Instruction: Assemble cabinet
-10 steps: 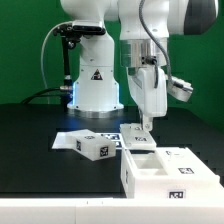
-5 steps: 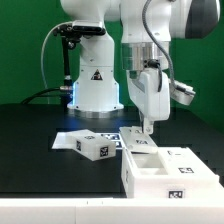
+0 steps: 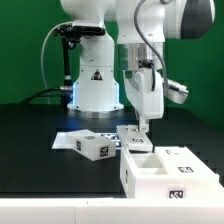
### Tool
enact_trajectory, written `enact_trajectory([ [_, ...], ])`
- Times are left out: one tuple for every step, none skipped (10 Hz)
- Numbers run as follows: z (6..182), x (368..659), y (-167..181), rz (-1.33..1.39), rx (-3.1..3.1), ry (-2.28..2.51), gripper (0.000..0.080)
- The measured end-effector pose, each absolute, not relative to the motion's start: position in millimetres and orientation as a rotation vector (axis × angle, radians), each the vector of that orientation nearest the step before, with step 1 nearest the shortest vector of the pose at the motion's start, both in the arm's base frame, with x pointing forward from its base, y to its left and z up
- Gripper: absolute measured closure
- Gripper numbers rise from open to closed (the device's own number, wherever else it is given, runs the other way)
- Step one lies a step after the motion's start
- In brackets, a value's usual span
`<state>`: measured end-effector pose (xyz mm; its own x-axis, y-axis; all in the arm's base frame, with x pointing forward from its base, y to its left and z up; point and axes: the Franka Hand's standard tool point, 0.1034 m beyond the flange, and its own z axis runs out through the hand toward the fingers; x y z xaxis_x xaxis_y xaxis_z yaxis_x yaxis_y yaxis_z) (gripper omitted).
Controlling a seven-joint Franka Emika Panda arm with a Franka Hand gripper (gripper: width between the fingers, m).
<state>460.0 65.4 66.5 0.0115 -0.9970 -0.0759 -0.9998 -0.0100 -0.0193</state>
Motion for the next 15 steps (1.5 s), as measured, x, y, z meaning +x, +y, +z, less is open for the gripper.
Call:
enact_trajectory([
  [65.0,459,65,0.062,-2.191,2.16,0.0737],
  [64.4,461,65,0.059,-2.195,2.159,0.0737],
  [64.3,463,65,0.054,-2.196,2.157,0.0737],
  [64.0,465,65,0.051,-2.197,2.157,0.0737],
  [64.8,467,66,0.051,-2.198,2.153,0.0737],
  [65.1,468,69,0.063,-2.2,2.153,0.0737],
  [64.8,468,70,0.071,-2.203,2.152,0.0737],
  [64.1,468,71,0.078,-2.206,2.153,0.0737],
  [64.0,468,71,0.089,-2.205,2.156,0.0737],
  [63.4,468,69,0.098,-2.232,2.135,0.0737],
  [62.9,467,67,0.109,-2.257,2.115,0.0737],
  [63.7,469,64,0.105,-2.274,2.094,0.0737],
  [63.5,469,63,0.099,-2.271,2.094,0.0737],
  [63.5,471,64,0.096,-2.275,2.09,0.0737],
  [64.0,473,65,0.092,-2.276,2.087,0.0737],
])
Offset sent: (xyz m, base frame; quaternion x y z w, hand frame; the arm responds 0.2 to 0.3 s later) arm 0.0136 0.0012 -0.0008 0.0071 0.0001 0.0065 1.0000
